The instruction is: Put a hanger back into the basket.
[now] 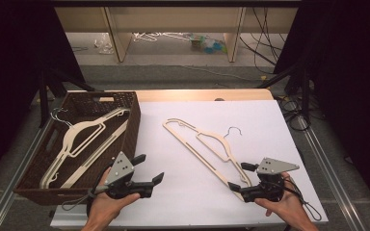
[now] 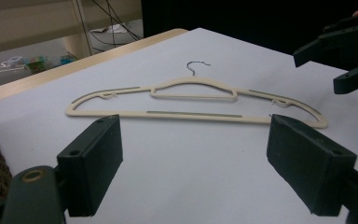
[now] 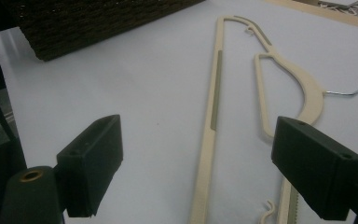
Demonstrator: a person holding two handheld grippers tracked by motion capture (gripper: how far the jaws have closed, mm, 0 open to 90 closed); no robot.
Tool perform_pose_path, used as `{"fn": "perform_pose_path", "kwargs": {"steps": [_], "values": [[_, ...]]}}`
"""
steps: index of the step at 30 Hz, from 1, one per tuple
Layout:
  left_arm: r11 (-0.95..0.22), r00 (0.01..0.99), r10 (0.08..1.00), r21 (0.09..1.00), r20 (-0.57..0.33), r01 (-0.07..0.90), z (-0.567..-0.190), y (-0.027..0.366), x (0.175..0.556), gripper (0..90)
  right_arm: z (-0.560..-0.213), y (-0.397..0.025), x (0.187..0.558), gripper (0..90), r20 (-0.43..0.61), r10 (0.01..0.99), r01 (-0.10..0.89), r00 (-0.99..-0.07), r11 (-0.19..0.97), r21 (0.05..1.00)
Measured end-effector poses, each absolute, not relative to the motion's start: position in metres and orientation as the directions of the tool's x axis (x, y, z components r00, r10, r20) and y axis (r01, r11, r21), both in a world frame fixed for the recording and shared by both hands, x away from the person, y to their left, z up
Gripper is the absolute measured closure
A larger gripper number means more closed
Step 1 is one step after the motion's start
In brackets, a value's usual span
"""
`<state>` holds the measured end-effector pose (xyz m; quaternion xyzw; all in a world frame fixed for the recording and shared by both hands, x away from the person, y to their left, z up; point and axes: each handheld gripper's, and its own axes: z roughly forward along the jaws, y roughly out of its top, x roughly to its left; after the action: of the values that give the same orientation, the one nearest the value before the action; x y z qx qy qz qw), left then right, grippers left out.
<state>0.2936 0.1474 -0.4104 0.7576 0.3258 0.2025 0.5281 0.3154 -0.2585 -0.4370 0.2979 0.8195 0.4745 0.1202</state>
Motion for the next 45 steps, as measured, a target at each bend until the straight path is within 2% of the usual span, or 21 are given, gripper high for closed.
{"fn": "perform_pose_path", "kwargs": {"steps": [8, 11, 17, 21, 23, 31, 37, 41, 45], "values": [[-0.235, 0.72, 0.693, 0.931, -0.042, 0.281, -0.423, 0.143, 0.289, 17.9, -0.438, -0.259, 0.317, 17.5, 0.079, 0.604, 0.374, -0.793, 0.38, 0.846], [-0.264, 0.73, 0.683, 0.928, -0.013, 0.263, -0.428, 0.142, 0.286, 17.2, -0.438, -0.259, 0.319, 18.0, 0.054, 0.633, 0.381, -0.773, 0.395, 0.836], [-0.271, 0.742, 0.67, 0.923, -0.022, 0.272, -0.433, 0.139, 0.281, 16.6, -0.444, -0.26, 0.332, 19.2, 0.037, 0.694, 0.458, -0.719, 0.434, 0.776], [-0.279, 0.743, 0.669, 0.92, -0.02, 0.276, -0.436, 0.138, 0.281, 16.5, -0.448, -0.263, 0.344, 22.7, 0.024, 0.711, 0.482, -0.703, 0.452, 0.75], [-0.283, 0.743, 0.669, 0.917, -0.019, 0.279, -0.438, 0.138, 0.282, 16.6, -0.449, -0.264, 0.348, 24.1, 0.034, 0.731, 0.527, -0.682, 0.458, 0.716], [-0.301, 0.746, 0.666, 0.913, -0.007, 0.277, -0.44, 0.137, 0.283, 16.7, -0.456, -0.258, 0.379, 32.8, 0.028, 0.745, 0.604, -0.666, 0.517, 0.607], [-0.311, 0.751, 0.661, 0.909, -0.003, 0.277, -0.441, 0.136, 0.283, 16.8, -0.459, -0.254, 0.397, 41.0, 0.018, 0.732, 0.605, -0.682, 0.55, 0.576], [-0.309, 0.754, 0.657, 0.91, -0.006, 0.276, -0.442, 0.135, 0.284, 16.8, -0.459, -0.248, 0.402, 44.7, 0.059, 0.744, 0.655, -0.665, 0.544, 0.524], [-0.313, 0.752, 0.66, 0.909, -0.001, 0.276, -0.442, 0.135, 0.284, 16.8, -0.46, -0.245, 0.408, 50.8, 0.046, 0.737, 0.657, -0.675, 0.571, 0.492]]}}
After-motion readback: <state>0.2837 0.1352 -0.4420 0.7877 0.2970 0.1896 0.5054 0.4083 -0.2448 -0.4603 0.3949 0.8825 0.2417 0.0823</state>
